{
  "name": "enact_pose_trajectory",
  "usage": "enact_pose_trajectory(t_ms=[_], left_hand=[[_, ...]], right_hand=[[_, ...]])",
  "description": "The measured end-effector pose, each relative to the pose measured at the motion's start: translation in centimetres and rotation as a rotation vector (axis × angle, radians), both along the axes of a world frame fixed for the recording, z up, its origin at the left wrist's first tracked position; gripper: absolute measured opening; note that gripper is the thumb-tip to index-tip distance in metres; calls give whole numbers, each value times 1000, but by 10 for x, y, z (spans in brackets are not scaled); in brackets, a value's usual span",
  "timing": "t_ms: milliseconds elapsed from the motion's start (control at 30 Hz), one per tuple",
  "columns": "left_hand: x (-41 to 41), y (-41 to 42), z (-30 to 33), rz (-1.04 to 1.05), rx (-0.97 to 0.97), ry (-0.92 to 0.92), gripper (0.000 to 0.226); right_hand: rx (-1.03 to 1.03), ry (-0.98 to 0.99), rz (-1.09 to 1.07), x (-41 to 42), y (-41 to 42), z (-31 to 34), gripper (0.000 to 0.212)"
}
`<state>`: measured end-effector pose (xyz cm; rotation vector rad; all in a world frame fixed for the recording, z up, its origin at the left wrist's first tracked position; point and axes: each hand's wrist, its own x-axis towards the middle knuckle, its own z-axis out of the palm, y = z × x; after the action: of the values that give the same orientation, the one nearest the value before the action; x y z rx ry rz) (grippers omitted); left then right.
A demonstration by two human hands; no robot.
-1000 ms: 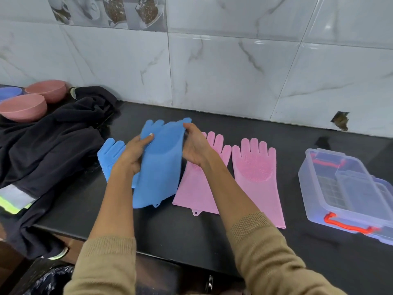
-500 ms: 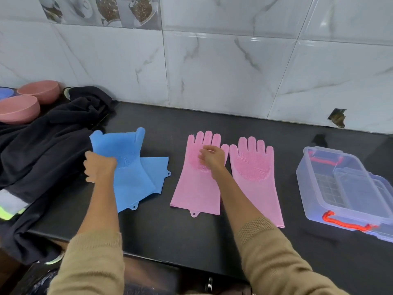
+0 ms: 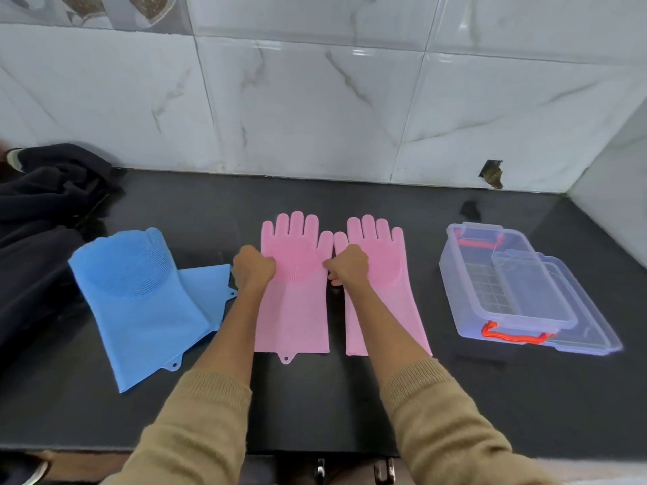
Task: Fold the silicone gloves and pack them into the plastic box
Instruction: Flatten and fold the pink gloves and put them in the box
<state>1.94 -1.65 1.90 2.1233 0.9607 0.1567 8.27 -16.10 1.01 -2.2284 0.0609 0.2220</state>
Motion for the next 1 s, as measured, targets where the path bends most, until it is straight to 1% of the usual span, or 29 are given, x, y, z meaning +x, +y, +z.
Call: enact_pose_trajectory(t_ms=[133, 200, 233, 267, 333, 400, 433, 500, 567, 633, 733, 867, 1000], left_hand=[[3, 8, -4, -61, -87, -26, 25], [4, 5, -6, -106, -94, -56, 30], [5, 2, -7, -118, -91, -70, 31], [6, -1, -7, -126, -85, -83, 31], [9, -5, -8, -128, -103, -121, 29], [11, -7, -6, -127, -169, -175, 28], [12, -8, -3, -130, -209, -200, 28], [13, -11, 3, -144, -291, -249, 30], [15, -14, 10, -148, -371, -300, 37], [20, -20, 19, -160, -426, -342, 42], [28, -35, 34, -216, -525, -384, 42], [37, -60, 49, -268, -677, -400, 40], [48, -84, 60, -327, -764, -403, 41]], right_hand=[[20, 16, 65, -2, 0, 1, 12], [6, -23, 84, -4, 3, 1, 31], [9, -47, 96, -4, 5, 0, 37], [27, -71, 112, -6, 8, 0, 38], [105, -101, 143, -8, 12, 1, 32], [207, -107, 141, -9, 15, 4, 24], [246, -114, 134, -8, 15, 5, 25], [286, -128, 135, -6, 12, 7, 23], [315, -128, 143, -3, 4, 11, 13], [333, -128, 153, 2, -7, 18, 9], [322, -124, 164, 11, -29, 31, 14], [322, -68, 110, 24, -66, 48, 10], [359, -28, 41, 30, -97, 61, 20]])
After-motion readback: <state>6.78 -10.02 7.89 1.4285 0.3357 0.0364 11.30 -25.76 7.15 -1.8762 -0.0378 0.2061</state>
